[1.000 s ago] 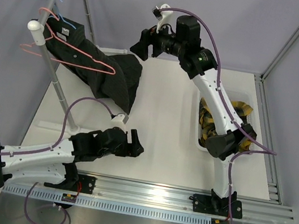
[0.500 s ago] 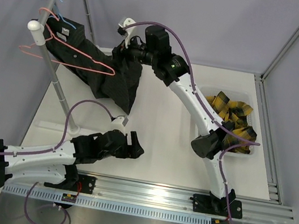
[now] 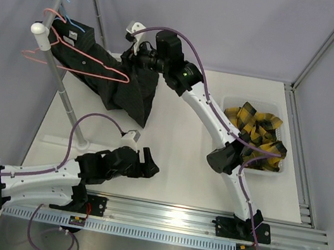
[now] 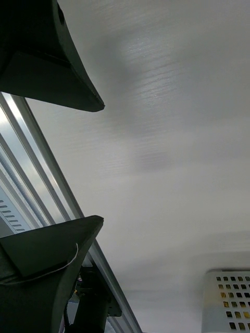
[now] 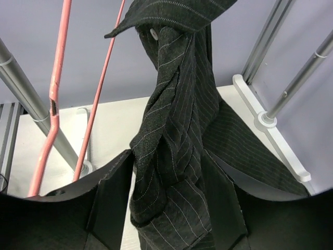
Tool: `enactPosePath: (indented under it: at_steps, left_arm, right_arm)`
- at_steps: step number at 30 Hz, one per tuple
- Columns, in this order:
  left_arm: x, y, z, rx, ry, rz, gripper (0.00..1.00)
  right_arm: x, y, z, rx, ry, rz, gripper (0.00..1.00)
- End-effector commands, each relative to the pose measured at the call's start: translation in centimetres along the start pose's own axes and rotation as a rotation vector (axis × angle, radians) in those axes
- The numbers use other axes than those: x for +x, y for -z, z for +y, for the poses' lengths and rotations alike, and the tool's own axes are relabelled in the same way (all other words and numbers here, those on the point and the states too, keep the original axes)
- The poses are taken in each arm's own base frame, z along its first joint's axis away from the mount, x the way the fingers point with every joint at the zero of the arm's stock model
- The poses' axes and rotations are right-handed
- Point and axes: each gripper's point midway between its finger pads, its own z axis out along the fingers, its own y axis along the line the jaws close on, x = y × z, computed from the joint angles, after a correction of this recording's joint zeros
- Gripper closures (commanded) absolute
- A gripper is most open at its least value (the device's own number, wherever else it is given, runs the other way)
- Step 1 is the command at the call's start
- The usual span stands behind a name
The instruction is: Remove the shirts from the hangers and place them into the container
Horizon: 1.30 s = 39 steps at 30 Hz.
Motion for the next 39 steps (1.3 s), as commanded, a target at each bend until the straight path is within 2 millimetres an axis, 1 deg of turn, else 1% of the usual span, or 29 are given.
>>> enactPosePath:
  at_steps: [1,4,5,7,11,12,13,15,16,17,23,24,26,30,33,35,36,39]
  left_arm:
    - [-0.7,0.1,-1.0,0.05,0.027,-0.036,0.14]
    - [-0.6,0.1,-0.9,0.045,0.026,-0.035,0.14]
    - [-0.5,0.1,-0.9,0.047,0.027,-0.032,0.14]
    - [-0.4,0.1,-1.0,0.054,0.03,-0.028,0.14]
    - [0.0,-0.1,-0.9,0.059,0.035,-0.016,0.14]
    - [0.1,-0.2,-0.8,0.059,0.037,-0.016,0.14]
    - [0.1,-0.2,-0.8,0.062,0.039,-0.016,0.14]
    - [0.3,-0.3,-0.7,0.061,0.039,-0.01,0.14]
    - [0.3,-0.4,-0.7,0.063,0.04,-0.01,0.14]
    - [0.4,-0.4,-0.7,0.062,0.039,-0.009,0.14]
    - [0.8,-0.7,-0.7,0.07,0.042,0.002,0.14]
    - [0.9,-0.8,-0.5,0.069,0.042,0.003,0.14]
    - [1.0,-0.8,-0.6,0.073,0.041,0.006,0.14]
    - [1.1,-0.8,-0.6,0.075,0.037,0.012,0.14]
    - [1.0,-0.7,-0.6,0.075,0.037,0.01,0.14]
    - [1.0,-0.7,-0.6,0.077,0.038,0.011,0.14]
    - [1.0,-0.7,-0.7,0.081,0.038,0.011,0.14]
    - [1.0,-0.7,-1.0,0.091,0.041,0.008,0.14]
  right_arm:
    - [-1.8,-1.0,0.9,-0.037,0.06,-0.078,0.39]
    - [-2.2,-1.3,0.9,-0.037,0.065,-0.098,0.43]
    - [-2.0,-1.4,0.9,-0.038,0.067,-0.098,0.48]
    - [-2.2,-1.6,1.0,-0.048,0.071,-0.112,0.52]
    - [-2.7,-1.5,1.4,-0.073,0.082,-0.131,0.72]
    - [-3.0,-1.4,1.7,-0.086,0.088,-0.138,0.83]
    - [-3.2,-1.4,1.7,-0.088,0.088,-0.143,0.88]
    - [-3.7,-1.1,2.2,-0.113,0.092,-0.156,0.97]
    - [-4.0,-1.0,2.4,-0.121,0.099,-0.162,0.99]
    - [-4.0,-1.0,2.5,-0.125,0.1,-0.164,1.0]
    - [-5.6,-0.4,3.2,-0.15,0.129,-0.204,1.0]
    - [-6.3,-0.2,3.3,-0.156,0.13,-0.223,1.0]
    - [-6.8,-0.1,3.6,-0.168,0.129,-0.241,1.0]
    - [-8.5,0.5,4.0,-0.182,0.126,-0.29,1.0]
    - [-9.4,0.7,4.2,-0.186,0.127,-0.314,1.0]
    - [-9.8,0.8,4.2,-0.184,0.133,-0.326,1.0]
    - [-9.5,0.5,4.1,-0.184,0.125,-0.325,1.0]
    - [-9.6,0.3,4.1,-0.19,0.127,-0.341,1.0]
